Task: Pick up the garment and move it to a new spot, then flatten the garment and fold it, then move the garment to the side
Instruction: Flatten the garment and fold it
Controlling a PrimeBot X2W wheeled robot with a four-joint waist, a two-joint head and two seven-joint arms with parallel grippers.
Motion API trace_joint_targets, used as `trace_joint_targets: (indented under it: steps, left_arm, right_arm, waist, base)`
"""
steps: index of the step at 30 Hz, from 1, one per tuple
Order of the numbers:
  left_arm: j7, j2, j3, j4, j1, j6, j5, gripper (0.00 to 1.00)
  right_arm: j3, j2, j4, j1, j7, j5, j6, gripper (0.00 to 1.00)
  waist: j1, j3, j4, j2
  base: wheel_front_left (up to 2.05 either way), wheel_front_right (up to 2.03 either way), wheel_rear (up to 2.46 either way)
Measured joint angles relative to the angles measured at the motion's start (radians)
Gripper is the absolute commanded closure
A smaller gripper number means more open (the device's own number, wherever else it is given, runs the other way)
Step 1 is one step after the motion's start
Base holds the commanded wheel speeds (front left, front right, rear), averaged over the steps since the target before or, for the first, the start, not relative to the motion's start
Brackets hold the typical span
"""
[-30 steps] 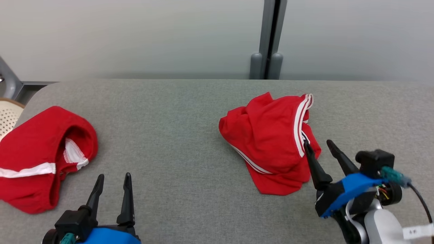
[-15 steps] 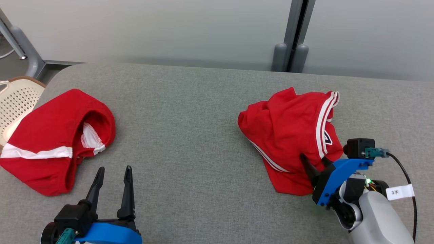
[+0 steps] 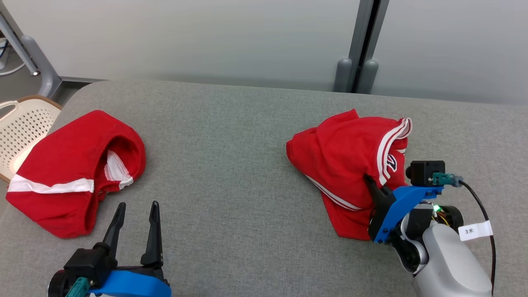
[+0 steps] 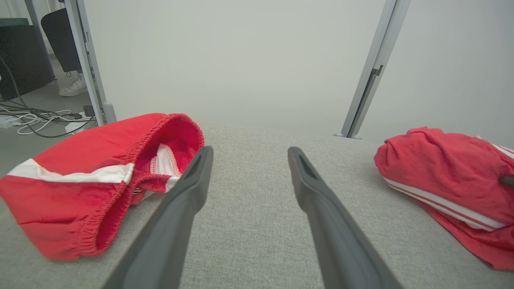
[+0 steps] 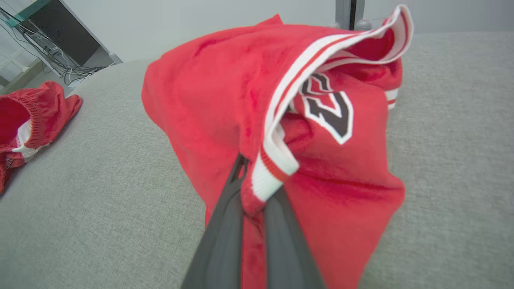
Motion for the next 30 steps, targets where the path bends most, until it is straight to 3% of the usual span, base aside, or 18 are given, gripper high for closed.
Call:
trace_joint_targets:
  steps: [9,13,18,23,30]
  left_arm:
    - [0.004,0.004,-0.009,-0.013,0.013,0.004,-0.008,0.00]
    - [0.003,0.004,-0.016,-0.018,0.013,0.003,-0.009,0.00]
    - [0.000,0.003,-0.023,-0.016,0.002,0.002,-0.009,0.00]
    - [-0.005,0.004,-0.028,-0.010,-0.013,0.000,-0.008,0.00]
    - [-0.010,0.004,-0.028,-0.010,-0.015,0.005,-0.009,0.00]
  right_arm:
    - [0.078,0.000,-0.248,0.004,0.084,0.001,0.000,1.00]
    - [0.160,0.000,-0.310,-0.098,0.137,0.014,0.000,1.00]
    - [0.237,0.000,-0.307,-0.250,0.108,0.095,0.000,1.00]
    - [0.321,0.000,-0.287,-0.464,-0.027,0.229,0.000,1.00]
    - [0.331,0.001,-0.169,-0.484,-0.061,0.252,0.000,1.00]
  waist:
    - [0.0000,-0.018,0.005,0.0000]
    - [-0.0001,-0.007,0.017,0.0000]
    - [-0.0001,0.005,0.039,0.0000]
    - [-0.0001,0.011,0.067,0.0000]
    - [-0.0001,0.008,0.063,0.0000]
  base:
    - [0.00,0.00,0.00]
    - [0.00,0.00,0.00]
    - [0.00,0.00,0.00]
    - [0.00,0.00,0.00]
    - [0.00,0.00,0.00]
